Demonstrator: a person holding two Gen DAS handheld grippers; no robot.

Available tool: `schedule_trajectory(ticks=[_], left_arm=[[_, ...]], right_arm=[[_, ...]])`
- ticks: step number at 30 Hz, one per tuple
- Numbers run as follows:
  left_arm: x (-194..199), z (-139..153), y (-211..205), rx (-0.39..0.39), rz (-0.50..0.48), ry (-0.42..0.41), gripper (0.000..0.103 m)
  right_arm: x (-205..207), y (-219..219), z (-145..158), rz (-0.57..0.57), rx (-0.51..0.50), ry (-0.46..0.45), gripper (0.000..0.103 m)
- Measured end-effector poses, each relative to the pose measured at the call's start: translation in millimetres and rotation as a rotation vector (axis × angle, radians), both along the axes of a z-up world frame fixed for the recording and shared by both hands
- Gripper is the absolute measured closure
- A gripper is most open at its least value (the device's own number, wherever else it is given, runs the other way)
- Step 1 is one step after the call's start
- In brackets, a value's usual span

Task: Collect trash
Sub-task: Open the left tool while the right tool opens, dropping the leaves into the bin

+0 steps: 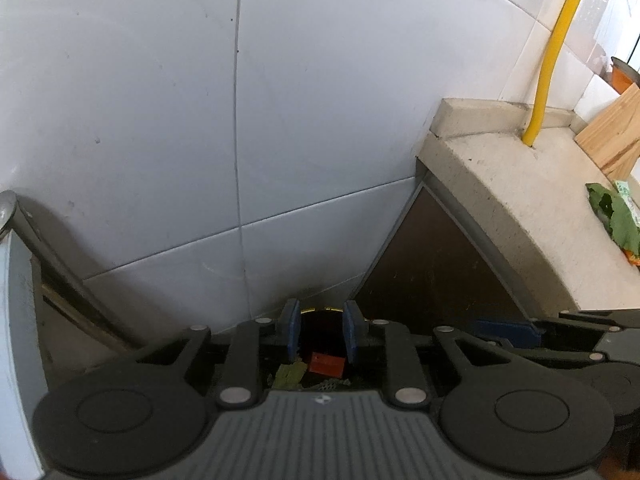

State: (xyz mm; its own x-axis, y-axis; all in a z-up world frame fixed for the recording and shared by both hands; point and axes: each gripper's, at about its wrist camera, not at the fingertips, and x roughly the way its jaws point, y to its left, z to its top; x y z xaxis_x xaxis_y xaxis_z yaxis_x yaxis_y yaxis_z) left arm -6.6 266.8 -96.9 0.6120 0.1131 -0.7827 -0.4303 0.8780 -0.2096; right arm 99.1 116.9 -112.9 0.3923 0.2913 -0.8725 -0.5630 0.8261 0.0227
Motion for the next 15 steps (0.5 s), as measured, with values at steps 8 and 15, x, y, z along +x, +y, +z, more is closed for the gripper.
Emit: schedule_trajectory(ticks=[8, 15], left_arm=[[-0.1, 2.0, -1.5, 0.021, -0.006, -0.003, 0.085], [-3.6, 5.1, -4.7, 0.040, -0.015, -0.024, 0.085]], right_arm=[[-9.4, -5.1, 5.0, -0.008, 0.003, -0.014, 0.067], [-17.1, -11.0, 11.7, -0.012, 0.004, -0.029, 0.067]])
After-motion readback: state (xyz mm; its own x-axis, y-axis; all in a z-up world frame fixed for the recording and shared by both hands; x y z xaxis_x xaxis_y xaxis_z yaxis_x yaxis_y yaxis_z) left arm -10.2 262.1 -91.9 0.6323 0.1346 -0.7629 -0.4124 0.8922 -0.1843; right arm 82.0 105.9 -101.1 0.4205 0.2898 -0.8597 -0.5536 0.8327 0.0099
